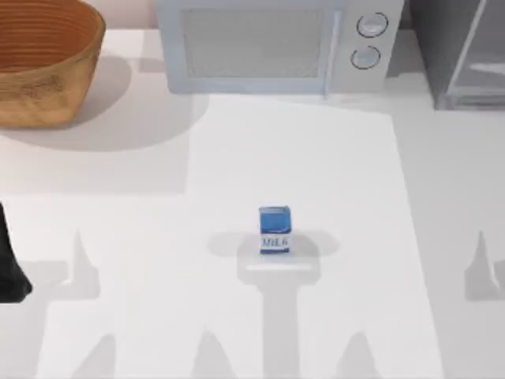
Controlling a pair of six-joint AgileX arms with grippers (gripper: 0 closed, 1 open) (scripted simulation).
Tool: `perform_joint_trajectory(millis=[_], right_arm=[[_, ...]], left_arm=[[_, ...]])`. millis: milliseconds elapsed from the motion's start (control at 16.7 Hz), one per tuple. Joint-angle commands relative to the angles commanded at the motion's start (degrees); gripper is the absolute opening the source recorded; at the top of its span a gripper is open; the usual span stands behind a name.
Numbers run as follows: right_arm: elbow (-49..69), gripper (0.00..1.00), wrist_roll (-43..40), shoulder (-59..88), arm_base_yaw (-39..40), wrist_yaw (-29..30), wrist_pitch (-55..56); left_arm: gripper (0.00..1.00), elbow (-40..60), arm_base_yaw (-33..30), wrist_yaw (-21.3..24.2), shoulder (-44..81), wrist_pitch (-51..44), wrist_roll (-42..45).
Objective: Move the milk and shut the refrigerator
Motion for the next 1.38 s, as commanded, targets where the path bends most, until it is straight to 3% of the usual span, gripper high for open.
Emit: perform_joint_trajectory(millis=[180,360,1080,1380], right_arm=[[0.08,1.0,0.04,0.57,0.66,0.76,0.65],[0.38,1.0,0.21,4.76,5.56,6.08,4.97],[1.26,1.0,0.78,38.02,45.69,45.67,36.25],[1.38,1.0,1.04,44.01,52.93,53.18,41.8]], left_arm=[[1.0,0.0,0.0,0.0,0.0,0.0,0.0],[1.0,0.0,0.0,0.0,0.0,0.0,0.0],[1.0,0.0,0.0,0.0,0.0,0.0,0.0],[1.0,0.0,0.0,0.0,0.0,0.0,0.0]])
